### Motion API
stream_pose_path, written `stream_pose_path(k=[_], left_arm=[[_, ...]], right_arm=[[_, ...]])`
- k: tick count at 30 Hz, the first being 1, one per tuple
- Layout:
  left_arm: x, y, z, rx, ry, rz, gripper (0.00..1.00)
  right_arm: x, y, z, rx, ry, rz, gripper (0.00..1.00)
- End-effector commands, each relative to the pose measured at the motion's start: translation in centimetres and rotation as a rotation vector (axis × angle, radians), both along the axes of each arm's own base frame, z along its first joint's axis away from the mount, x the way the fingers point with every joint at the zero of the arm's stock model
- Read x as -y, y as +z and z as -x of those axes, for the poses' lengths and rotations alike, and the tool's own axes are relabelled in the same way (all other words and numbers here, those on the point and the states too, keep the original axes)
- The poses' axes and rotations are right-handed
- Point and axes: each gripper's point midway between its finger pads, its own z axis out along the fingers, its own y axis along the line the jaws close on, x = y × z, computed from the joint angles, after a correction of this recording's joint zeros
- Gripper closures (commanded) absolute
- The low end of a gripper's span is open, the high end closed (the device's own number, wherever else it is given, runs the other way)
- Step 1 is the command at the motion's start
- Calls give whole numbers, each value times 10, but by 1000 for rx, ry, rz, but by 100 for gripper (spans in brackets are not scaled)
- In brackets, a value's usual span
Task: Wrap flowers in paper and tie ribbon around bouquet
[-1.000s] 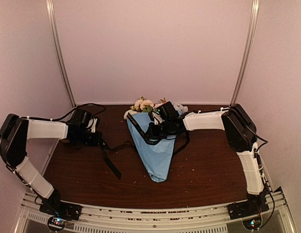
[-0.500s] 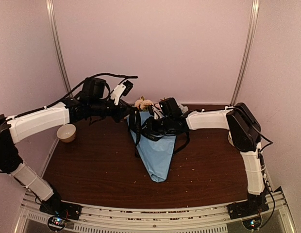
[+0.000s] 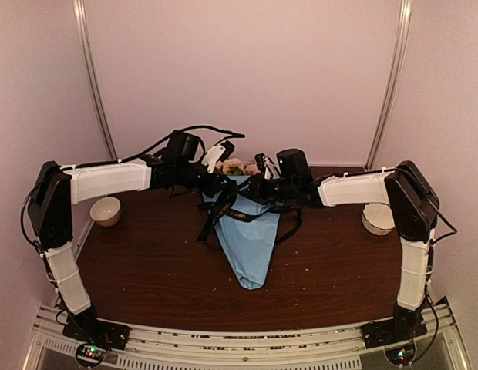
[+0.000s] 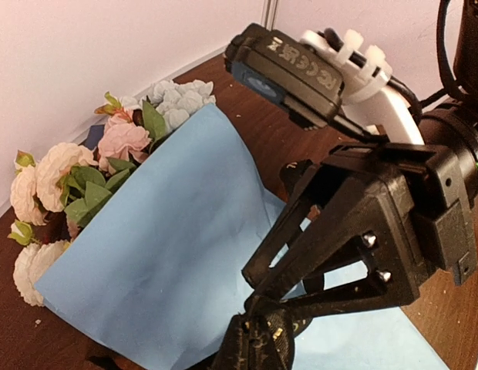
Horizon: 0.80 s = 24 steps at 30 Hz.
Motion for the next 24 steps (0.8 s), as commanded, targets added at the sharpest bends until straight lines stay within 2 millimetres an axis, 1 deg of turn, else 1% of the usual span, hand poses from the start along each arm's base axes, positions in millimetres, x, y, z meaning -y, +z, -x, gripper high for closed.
stream_pose_path(k=[1,3,5,9,11,15,20,24], left_arm=[[15,11,-15,35,-24,49,100],[18,11,-15,33,-40,52,100],[20,12,-13,36,-58,55,100],[18,16,-14,53,-48,43,100],[15,14,-16,56,-40,25,100],[15,13,-15,61,-47,12,100],[16,17,-12,61,-67,19,100],[15,18,-6,65,-85,19,100]], right_arm=[[-6,35,8,105,84,-99,69],[-6,35,13,118,110,-107,69],[-7,40,15,140,120,-126,68],[-7,43,20,155,141,-135,68],[-3,45,23,171,143,-136,68],[2,57,32,223,154,-168,68],[-2,50,25,202,144,-155,66],[-4,34,13,163,116,-111,65]])
